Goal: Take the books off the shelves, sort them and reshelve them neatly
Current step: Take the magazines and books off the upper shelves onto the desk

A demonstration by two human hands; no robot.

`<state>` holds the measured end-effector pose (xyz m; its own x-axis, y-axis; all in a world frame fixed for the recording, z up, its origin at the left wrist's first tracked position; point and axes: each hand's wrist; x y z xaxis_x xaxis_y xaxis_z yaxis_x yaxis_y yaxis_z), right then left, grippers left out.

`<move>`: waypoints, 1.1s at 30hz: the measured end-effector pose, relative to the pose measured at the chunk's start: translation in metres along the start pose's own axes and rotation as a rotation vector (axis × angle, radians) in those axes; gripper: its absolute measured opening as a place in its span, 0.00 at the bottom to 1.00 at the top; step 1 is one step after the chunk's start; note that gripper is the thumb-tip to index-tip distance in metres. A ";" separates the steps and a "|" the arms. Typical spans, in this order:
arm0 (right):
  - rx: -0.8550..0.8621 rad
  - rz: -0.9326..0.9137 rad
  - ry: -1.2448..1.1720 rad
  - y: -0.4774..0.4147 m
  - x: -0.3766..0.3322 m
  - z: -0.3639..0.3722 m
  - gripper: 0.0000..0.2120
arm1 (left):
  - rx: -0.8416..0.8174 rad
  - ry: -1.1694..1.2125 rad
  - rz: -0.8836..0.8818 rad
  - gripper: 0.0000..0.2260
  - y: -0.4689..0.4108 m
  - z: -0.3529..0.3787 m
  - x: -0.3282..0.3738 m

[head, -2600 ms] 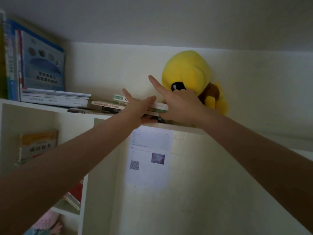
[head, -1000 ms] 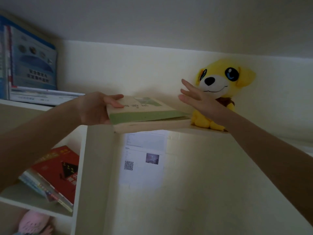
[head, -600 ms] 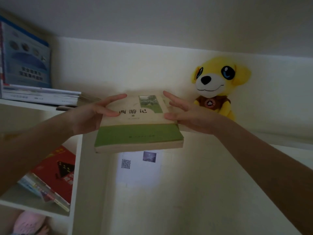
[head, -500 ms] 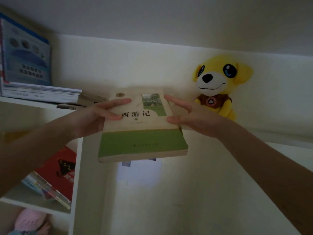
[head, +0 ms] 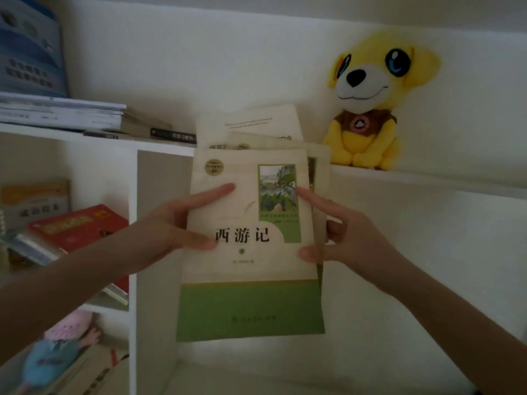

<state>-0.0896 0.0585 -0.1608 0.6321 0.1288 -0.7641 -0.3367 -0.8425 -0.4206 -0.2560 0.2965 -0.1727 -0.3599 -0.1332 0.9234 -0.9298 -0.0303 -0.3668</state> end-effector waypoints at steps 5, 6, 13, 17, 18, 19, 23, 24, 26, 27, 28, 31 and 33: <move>0.054 -0.007 0.122 0.023 0.043 0.021 0.46 | 0.012 -0.007 0.002 0.37 0.006 0.014 -0.039; 0.068 0.003 0.136 0.027 0.050 0.024 0.46 | 0.009 -0.009 -0.001 0.37 0.008 0.016 -0.045; 0.014 0.125 0.087 0.062 0.100 0.051 0.46 | 0.020 -0.082 -0.105 0.39 0.028 0.029 -0.100; -0.072 0.320 0.004 0.076 0.150 0.066 0.44 | -0.020 -0.065 -0.287 0.39 0.032 0.031 -0.147; -0.096 0.368 -0.007 0.078 0.163 0.069 0.44 | -0.032 -0.053 -0.324 0.40 0.031 0.032 -0.161; -0.113 0.415 -0.008 0.079 0.177 0.073 0.44 | -0.034 -0.028 -0.356 0.40 0.029 0.033 -0.175; -0.137 0.547 -0.023 0.088 0.226 0.084 0.46 | 0.007 0.117 -0.453 0.39 0.023 0.046 -0.227; -0.140 0.564 -0.048 0.091 0.234 0.085 0.46 | 0.003 0.140 -0.473 0.39 0.022 0.049 -0.239; -0.155 0.582 -0.091 0.102 0.249 0.083 0.47 | -0.019 0.141 -0.514 0.39 0.020 0.058 -0.261; -0.167 0.594 -0.092 0.109 0.256 0.081 0.47 | -0.022 0.140 -0.534 0.38 0.019 0.064 -0.270; -0.173 0.608 -0.088 0.116 0.262 0.078 0.47 | -0.024 0.145 -0.555 0.38 0.017 0.071 -0.278; -0.143 0.689 -0.158 0.142 0.284 0.070 0.46 | -0.049 0.144 -0.601 0.37 0.009 0.096 -0.296; -0.109 0.744 -0.219 0.163 0.297 0.062 0.48 | -0.066 0.116 -0.622 0.36 0.000 0.114 -0.308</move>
<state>0.0005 -0.0080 -0.4867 0.1112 -0.3987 -0.9103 -0.5403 -0.7931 0.2814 -0.1366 0.2243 -0.4698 0.2464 -0.0016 0.9692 -0.9691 -0.0057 0.2464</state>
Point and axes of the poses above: each hand's wrist, its own y-axis away from the middle knuckle, its own z-axis out of the palm, x = y × z, and after that the axes turned 6 degrees about -x, right-handed
